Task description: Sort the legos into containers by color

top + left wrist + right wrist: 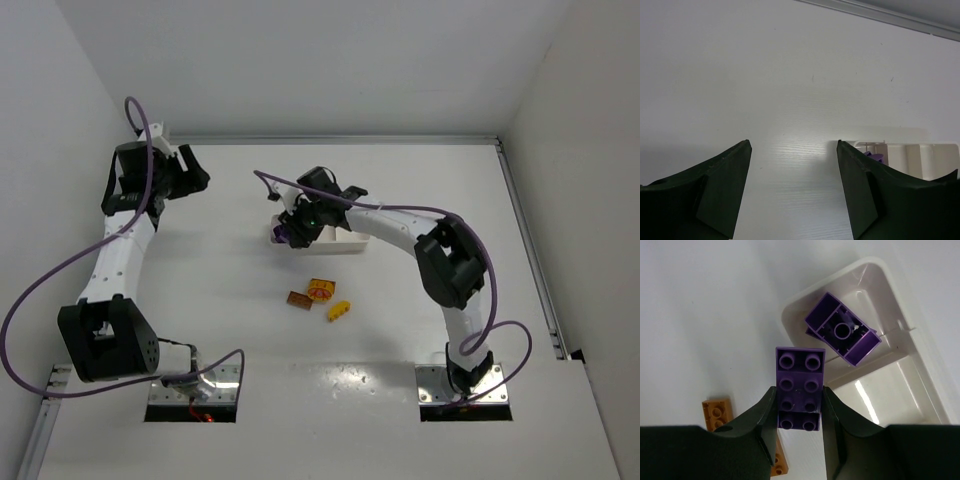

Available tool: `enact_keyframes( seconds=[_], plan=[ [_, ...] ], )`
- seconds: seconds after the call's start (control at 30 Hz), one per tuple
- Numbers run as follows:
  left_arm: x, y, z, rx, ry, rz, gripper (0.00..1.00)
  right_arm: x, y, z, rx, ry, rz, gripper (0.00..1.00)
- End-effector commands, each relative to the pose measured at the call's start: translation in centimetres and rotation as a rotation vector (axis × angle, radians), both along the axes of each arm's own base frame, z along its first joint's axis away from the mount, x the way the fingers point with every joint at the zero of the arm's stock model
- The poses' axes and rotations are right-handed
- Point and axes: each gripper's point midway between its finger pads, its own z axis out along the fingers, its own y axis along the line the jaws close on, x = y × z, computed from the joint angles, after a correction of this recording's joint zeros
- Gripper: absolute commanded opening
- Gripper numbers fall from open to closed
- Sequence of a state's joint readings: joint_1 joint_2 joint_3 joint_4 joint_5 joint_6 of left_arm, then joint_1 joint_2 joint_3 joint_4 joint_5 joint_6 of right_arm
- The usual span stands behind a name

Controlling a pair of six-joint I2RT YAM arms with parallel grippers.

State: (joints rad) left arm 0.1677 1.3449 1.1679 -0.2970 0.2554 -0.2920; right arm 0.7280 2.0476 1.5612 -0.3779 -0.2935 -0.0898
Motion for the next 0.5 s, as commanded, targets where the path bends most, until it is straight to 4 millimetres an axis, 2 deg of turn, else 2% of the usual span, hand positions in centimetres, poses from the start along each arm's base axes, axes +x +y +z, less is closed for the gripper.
enact_keyframes(
  seconds=[0.0, 0.1, 0.2, 0.47],
  plan=[
    [0.9, 0.3, 2.2, -0.013, -0.069, 0.002, 0.75, 0.7, 1.1, 1.0, 0.032, -0.019, 0.045, 0.12],
    [0.9, 0.3, 2.2, -0.013, -0.069, 0.002, 0.75, 1.0, 1.6, 1.1, 0.033, -0.016, 0.059, 0.12],
    [0.9, 0.1, 1.4, -0.029, -0.049, -0.002, 0.75, 1.2, 1.7, 1.2, 0.032, -0.015, 0.059, 0.13],
    [0.7, 0.3, 0.7, -0.035, -0.039, -0.001, 0.75, 2.0, 1.9, -0.5, -0.002, 0.000, 0.045, 0.15]
  ],
)
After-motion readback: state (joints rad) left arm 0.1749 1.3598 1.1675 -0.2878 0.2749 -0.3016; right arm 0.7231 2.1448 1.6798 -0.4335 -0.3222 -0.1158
